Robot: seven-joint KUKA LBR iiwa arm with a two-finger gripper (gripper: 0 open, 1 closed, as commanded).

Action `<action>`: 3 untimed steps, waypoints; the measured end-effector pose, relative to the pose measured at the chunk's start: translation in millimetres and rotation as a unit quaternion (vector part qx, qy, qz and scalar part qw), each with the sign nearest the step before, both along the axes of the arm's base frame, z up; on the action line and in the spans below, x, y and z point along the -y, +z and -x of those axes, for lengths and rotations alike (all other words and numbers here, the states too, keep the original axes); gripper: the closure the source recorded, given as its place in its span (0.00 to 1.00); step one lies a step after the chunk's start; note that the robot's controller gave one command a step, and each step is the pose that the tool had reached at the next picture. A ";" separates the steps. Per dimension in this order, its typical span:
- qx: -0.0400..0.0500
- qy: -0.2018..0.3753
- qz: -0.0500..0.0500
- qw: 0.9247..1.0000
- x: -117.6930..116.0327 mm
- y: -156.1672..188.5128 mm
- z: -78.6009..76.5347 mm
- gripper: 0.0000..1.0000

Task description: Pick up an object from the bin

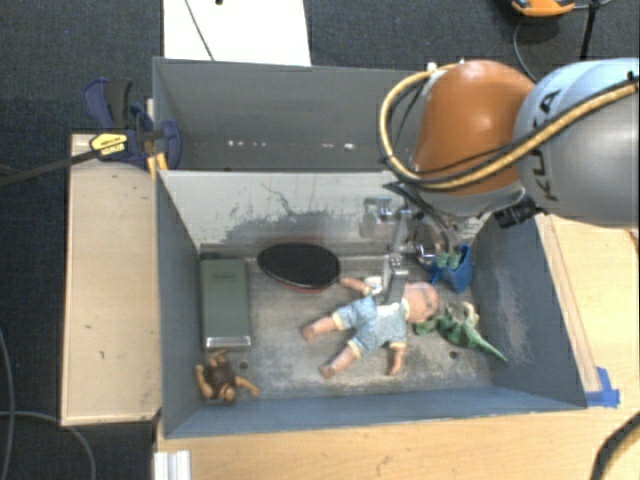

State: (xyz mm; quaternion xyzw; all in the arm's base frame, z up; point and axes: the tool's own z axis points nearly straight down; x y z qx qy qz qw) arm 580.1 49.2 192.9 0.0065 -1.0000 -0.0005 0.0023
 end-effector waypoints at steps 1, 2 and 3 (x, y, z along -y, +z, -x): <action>0.004 0.000 0.000 1.000 0.2 4.9 -1.3 0.00; 0.007 -0.018 0.000 1.000 -15.0 -47.9 11.5 0.00; 0.002 -0.021 -0.001 1.000 23.1 -89.2 8.0 0.00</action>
Offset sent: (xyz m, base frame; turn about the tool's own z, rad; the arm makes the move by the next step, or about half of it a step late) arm -0.0297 0.0327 -0.1121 0.0609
